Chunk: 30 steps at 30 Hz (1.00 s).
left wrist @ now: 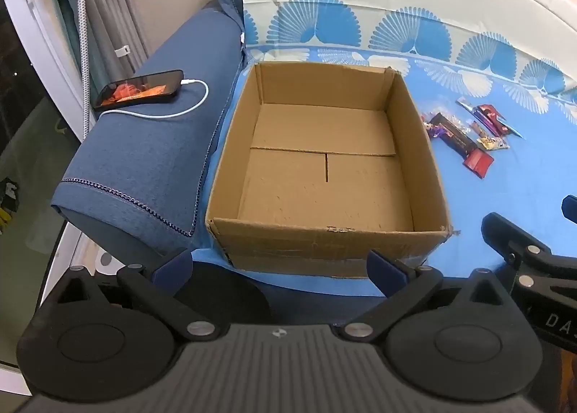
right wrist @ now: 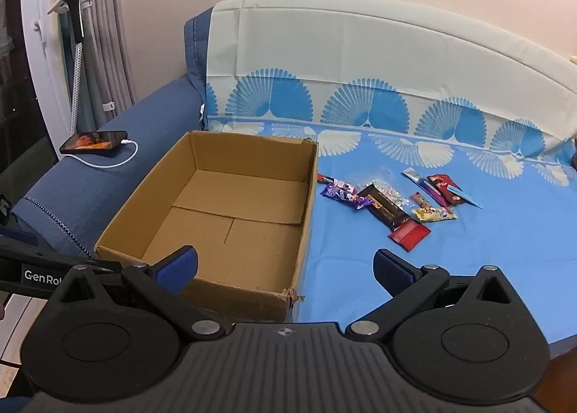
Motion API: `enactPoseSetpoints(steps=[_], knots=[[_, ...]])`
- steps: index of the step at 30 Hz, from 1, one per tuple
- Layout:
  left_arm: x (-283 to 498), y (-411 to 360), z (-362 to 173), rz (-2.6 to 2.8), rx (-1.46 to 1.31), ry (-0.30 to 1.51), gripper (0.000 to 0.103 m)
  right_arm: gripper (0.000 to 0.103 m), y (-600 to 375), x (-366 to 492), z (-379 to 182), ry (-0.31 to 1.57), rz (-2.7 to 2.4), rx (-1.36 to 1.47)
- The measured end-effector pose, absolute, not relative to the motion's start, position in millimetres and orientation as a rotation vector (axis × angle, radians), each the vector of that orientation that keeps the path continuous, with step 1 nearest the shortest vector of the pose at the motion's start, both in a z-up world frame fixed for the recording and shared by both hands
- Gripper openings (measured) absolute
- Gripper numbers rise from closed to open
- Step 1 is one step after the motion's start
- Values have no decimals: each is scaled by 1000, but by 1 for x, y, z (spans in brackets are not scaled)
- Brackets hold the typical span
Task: Organize snacks
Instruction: 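Move both tools from the box toward the snack pile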
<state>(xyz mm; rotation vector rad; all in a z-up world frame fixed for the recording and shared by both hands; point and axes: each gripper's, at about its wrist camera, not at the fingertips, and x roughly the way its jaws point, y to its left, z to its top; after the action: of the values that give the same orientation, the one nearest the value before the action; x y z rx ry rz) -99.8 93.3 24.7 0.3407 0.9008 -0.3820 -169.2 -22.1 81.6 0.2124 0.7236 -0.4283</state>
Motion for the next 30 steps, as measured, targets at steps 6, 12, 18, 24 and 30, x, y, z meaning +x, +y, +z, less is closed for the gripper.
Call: enactPoseSetpoints(steps=[6, 12, 18, 24, 30], knots=[[-100, 92, 23, -388, 346, 902, 103, 103, -22, -168, 79, 727, -428, 215], [-101, 91, 21, -383, 347, 907, 103, 103, -22, -169, 78, 727, -427, 216], [-101, 91, 21, -382, 347, 910, 103, 103, -22, -167, 78, 727, -426, 215], [-100, 91, 19, -381, 349, 913, 103, 103, -29, -163, 78, 727, -424, 214], [-97, 89, 15, -377, 352, 924, 103, 103, -20, -164, 73, 734, -425, 214]])
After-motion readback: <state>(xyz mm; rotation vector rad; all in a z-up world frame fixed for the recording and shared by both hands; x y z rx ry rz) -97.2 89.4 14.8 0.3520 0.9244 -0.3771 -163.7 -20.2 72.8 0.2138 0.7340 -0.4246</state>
